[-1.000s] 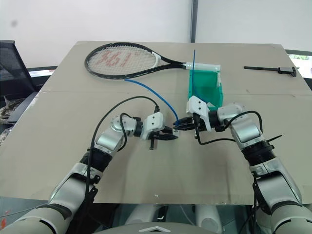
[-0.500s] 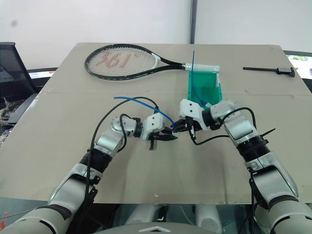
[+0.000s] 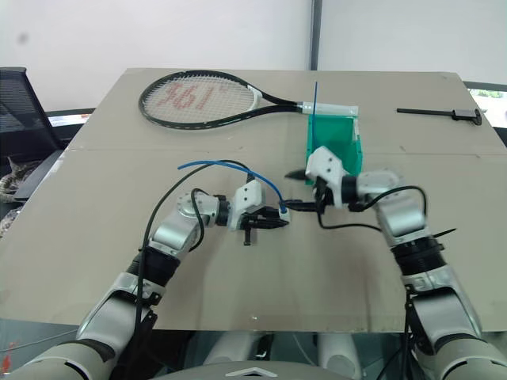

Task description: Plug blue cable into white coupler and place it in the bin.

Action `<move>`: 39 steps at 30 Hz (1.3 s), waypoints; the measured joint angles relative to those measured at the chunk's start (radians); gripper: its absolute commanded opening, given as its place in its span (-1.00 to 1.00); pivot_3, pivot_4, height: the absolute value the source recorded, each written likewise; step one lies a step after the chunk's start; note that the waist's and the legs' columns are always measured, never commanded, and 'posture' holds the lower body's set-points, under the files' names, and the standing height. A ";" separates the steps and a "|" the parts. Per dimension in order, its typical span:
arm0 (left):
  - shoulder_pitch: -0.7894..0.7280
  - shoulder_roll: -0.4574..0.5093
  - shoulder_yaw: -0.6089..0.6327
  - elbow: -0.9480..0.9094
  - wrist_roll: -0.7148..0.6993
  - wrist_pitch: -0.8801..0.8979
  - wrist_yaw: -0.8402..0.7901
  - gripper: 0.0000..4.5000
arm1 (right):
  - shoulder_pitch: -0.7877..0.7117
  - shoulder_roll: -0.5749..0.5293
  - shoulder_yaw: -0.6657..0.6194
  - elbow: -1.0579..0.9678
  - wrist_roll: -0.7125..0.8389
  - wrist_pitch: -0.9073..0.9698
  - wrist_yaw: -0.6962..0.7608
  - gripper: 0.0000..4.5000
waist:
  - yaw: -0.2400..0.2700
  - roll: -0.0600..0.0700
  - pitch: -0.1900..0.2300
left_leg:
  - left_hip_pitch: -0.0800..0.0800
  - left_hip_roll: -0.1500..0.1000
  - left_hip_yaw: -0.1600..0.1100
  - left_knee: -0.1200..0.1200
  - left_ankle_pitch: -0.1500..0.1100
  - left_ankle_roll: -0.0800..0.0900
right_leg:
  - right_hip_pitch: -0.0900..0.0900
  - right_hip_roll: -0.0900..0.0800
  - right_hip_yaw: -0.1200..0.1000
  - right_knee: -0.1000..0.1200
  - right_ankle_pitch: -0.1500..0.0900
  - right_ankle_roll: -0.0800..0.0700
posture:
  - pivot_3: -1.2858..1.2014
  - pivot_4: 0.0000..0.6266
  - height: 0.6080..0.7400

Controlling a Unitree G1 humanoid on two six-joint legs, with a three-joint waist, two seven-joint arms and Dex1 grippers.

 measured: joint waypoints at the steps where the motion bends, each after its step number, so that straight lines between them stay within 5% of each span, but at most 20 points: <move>1: 0.002 0.001 0.012 -0.015 -0.016 0.039 0.006 -0.84 | 0.008 -0.009 -0.043 -0.071 0.029 0.039 -0.031 0.76 | 0.001 0.000 0.000 | 0.000 0.000 0.000 0.000 0.000 0.000 | -0.001 0.000 0.000 0.000 0.000 0.000 | 0.03 -0.52 1.00; 4: -0.066 -0.045 0.085 -0.082 -0.110 0.302 0.089 -0.84 | 0.170 -0.065 -0.237 -0.445 0.173 0.226 -0.177 0.76 | 0.019 -0.001 0.000 | -0.011 0.000 -0.008 0.002 0.000 0.000 | -0.006 0.000 -0.008 -0.004 0.000 0.000 | 0.03 -0.52 1.00; 9: -0.325 -0.104 0.172 -0.069 -0.208 0.649 0.206 -0.84 | 0.478 -0.098 -0.381 -0.665 0.137 0.284 -0.355 0.76 | 0.030 -0.002 0.001 | -0.011 -0.003 -0.008 0.005 0.000 0.000 | -0.003 -0.001 -0.009 -0.002 0.000 0.000 | 0.03 -0.52 1.00; 14: -0.629 -0.220 0.214 0.260 -0.201 0.686 0.329 -0.84 | 0.744 -0.024 -0.500 -0.751 0.054 0.263 -0.528 0.76 | 0.023 -0.002 0.001 | -0.009 -0.003 -0.007 0.007 0.000 0.000 | -0.001 -0.001 -0.009 -0.001 0.000 0.001 | 0.03 -0.52 1.00; 19: -0.834 -0.344 0.241 0.684 -0.151 0.542 0.419 -0.84 | 0.828 0.047 -0.529 -0.812 0.038 0.234 -0.624 0.76 | 0.013 -0.002 0.001 | -0.007 -0.003 -0.005 0.006 0.000 0.000 | -0.001 0.000 -0.008 -0.001 -0.001 0.001 | 0.03 -0.52 1.00; 20: -0.860 -0.358 0.248 0.754 -0.142 0.511 0.430 -0.39 | 0.836 0.059 -0.529 -0.813 0.038 0.227 -0.636 0.80 | 0.009 -0.002 0.002 | -0.007 -0.003 -0.005 0.006 0.000 0.000 | -0.001 0.000 -0.008 -0.001 -0.001 0.001 | 0.03 -0.52 1.00; 27: -0.943 -0.381 0.307 0.952 -0.108 0.435 0.485 0.96 | 0.844 0.072 -0.515 -0.813 0.039 0.201 -0.680 0.80 | 0.001 -0.002 0.002 | -0.008 -0.003 -0.005 0.006 0.000 0.000 | -0.001 0.000 -0.008 -0.001 -0.001 0.002 | 0.03 -0.52 1.00; 28: -0.954 -0.370 0.315 0.952 -0.108 0.452 0.466 0.96 | 0.844 0.072 -0.508 -0.813 0.039 0.201 -0.684 0.80 | 0.001 -0.002 0.002 | -0.008 -0.003 -0.005 0.006 0.000 0.000 | -0.001 0.000 -0.008 -0.001 -0.001 0.002 | 0.03 -0.52 1.00; 33: -0.953 -0.275 0.315 0.832 -0.129 0.609 0.292 0.96 | 0.835 0.068 -0.489 -0.813 0.040 0.198 -0.690 0.80 | -0.003 -0.002 0.002 | -0.007 -0.002 -0.005 0.006 0.000 0.000 | -0.001 0.000 -0.008 0.000 -0.001 0.002 | 0.03 -0.52 1.00; 36: -0.721 -0.180 0.307 0.404 -0.182 0.665 0.214 0.96 | 0.811 0.055 -0.476 -0.798 0.046 0.185 -0.683 0.80 | -0.017 -0.001 0.002 | 0.001 -0.001 0.001 -0.001 0.000 0.000 | 0.001 0.000 0.000 0.001 -0.001 0.001 | 0.03 -0.52 1.00; 37: -0.527 -0.135 0.317 0.138 -0.208 0.653 0.217 0.96 | 0.792 0.037 -0.477 -0.766 0.053 0.175 -0.666 0.80 | -0.026 0.000 0.001 | 0.008 0.001 0.004 -0.005 0.000 0.000 | 0.004 0.000 0.006 0.000 -0.001 0.001 | 0.03 -0.52 1.00; 39: -0.344 -0.097 0.316 -0.036 -0.208 0.625 0.233 0.96 | 0.767 0.024 -0.482 -0.722 0.067 0.168 -0.649 0.80 | -0.024 -0.001 0.002 | 0.008 0.002 0.004 -0.004 0.000 0.000 | 0.004 0.002 0.007 0.000 -0.001 0.000 | 0.03 -0.52 1.00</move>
